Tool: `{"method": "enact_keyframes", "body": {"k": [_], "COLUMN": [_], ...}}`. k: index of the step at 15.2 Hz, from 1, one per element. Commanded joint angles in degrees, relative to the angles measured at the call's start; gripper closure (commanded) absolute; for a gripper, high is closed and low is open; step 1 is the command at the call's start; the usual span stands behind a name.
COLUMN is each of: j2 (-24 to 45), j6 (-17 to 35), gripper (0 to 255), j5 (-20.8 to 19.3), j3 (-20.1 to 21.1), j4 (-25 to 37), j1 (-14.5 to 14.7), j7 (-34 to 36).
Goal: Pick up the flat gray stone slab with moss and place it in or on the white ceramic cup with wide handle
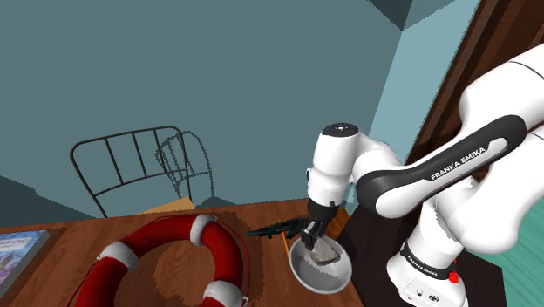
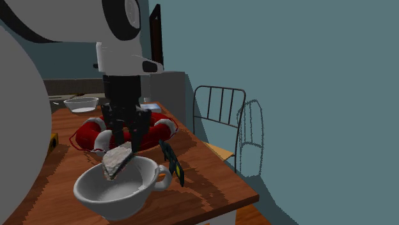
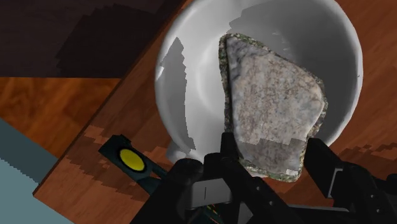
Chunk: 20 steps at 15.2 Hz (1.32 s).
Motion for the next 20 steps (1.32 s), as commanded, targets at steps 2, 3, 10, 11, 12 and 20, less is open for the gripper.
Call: {"method": "enact_keyframes", "body": {"k": [2, 3, 10, 11, 12, 20], "j2": [2.3, 3.1, 7.3, 7.3, 7.3, 3.1], "j6": [3.4, 4.6, 9.9, 9.9, 9.9, 14.4], "gripper": [255, 255, 255, 255, 255, 0], "j5": [0.2, 0.2, 0.4, 0.4, 0.4, 14.3], "j3": [0.4, 0.5, 1.1, 1.1, 1.1, -5.8], "j4": [-1.1, -1.4, -2.6, -2.6, -2.6, -9.1], "j1": [0.0, 0.0, -0.2, -0.2, -0.2, 4.3], "j7": [0.0, 0.0, 0.0, 0.0, 0.0, 2.7]}}
